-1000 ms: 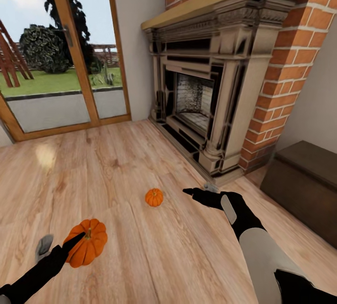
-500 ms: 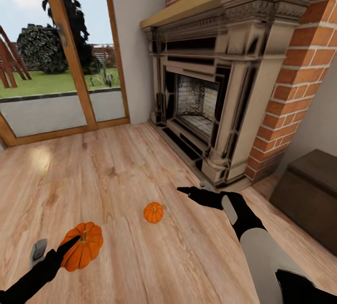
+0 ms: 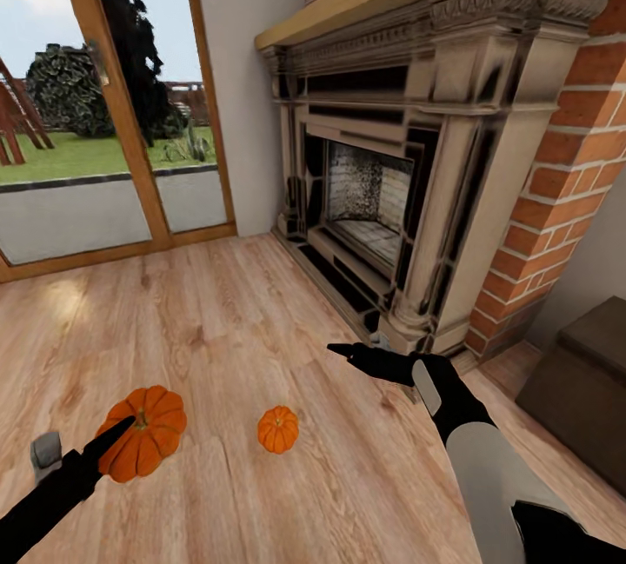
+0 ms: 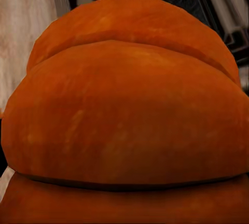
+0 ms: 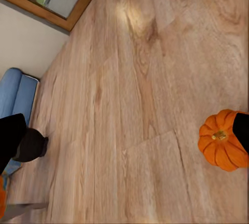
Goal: Place each of the two pumpkins and all three candles from the living room inside a cabinet in the living room (use any cabinet), then make sure every cabinet is closed, and position the cauldron so it is next to a table in the living room.
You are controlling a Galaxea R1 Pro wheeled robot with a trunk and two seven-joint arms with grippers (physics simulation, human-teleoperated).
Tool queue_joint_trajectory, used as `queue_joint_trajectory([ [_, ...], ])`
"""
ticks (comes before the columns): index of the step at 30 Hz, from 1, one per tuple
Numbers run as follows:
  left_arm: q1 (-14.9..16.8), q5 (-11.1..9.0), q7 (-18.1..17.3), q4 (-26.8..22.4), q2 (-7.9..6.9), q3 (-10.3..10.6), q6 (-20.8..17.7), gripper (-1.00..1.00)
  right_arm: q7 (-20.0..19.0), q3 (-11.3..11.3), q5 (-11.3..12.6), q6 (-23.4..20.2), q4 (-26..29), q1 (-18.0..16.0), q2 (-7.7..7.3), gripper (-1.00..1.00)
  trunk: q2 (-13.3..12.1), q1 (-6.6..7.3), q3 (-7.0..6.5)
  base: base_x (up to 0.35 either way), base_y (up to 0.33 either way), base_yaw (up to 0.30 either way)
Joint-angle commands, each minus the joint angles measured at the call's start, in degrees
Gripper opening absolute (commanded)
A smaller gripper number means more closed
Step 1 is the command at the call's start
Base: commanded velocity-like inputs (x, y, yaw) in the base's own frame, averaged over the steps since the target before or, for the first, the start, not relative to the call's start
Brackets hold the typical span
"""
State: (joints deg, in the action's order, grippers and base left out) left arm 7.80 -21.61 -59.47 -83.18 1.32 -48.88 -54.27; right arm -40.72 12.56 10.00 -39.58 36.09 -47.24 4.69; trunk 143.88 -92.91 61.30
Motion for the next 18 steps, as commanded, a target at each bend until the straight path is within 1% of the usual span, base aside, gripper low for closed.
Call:
queue_joint_trajectory([
  [1,-0.2,0.2,-0.5,-1.2,0.43,-0.1,-0.6,-1.00,-0.1,0.3,0.0,-0.3,0.0,0.0,0.13,1.00,0.0,-0.03,0.05,0.345,-0.092,0.000],
  [2,-0.5,0.1,-0.9,-2.8,0.95,0.0,-1.5,-1.00,0.0,0.2,-0.2,-0.3,0.0,0.0,0.23,1.00,0.0,-0.03,0.05,0.345,-0.081,0.000],
  [5,-0.9,0.1,-1.4,-4.6,1.47,0.1,-2.4,-1.00,-0.2,0.2,-0.8,0.0,0.0,0.1,0.32,1.00,0.0,-0.03,0.05,0.344,-0.047,0.000],
  [8,-1.1,0.2,-1.5,-4.9,1.62,0.3,-2.7,-1.00,-0.5,0.2,-1.0,0.1,0.0,0.3,0.32,1.00,0.0,-0.03,0.05,0.345,-0.016,0.000],
  [11,-1.1,0.1,-1.6,-4.0,1.38,0.3,-2.8,-1.00,-0.6,0.2,-1.0,0.0,0.0,0.3,0.37,1.00,0.0,-0.03,0.05,0.344,0.021,0.000],
  [13,-1.1,-0.1,-1.7,-3.6,1.28,0.2,-2.9,-1.00,-1.5,0.1,-1.1,-0.3,0.0,0.2,0.38,1.00,0.0,-0.03,0.05,0.336,0.103,0.000],
  [14,-1.1,-0.2,-1.8,-3.5,1.21,0.1,-2.9,-1.00,-2.3,-0.5,-1.1,-0.5,0.0,0.1,0.23,1.00,0.0,-0.03,0.05,0.328,0.143,0.000],
  [15,-1.1,-0.2,-1.9,-3.4,1.10,-0.1,-3.0,-1.00,-3.1,-1.9,-1.1,-1.3,0.0,0.1,0.09,1.00,0.0,-0.03,0.05,0.325,0.158,0.000],
  [18,-1.3,-0.1,-2.1,-3.3,0.91,-0.5,-3.2,-1.00,-4.6,-7.8,-0.9,-3.5,-0.1,0.2,-0.11,1.00,0.0,-0.03,0.05,0.320,0.178,0.000],
])
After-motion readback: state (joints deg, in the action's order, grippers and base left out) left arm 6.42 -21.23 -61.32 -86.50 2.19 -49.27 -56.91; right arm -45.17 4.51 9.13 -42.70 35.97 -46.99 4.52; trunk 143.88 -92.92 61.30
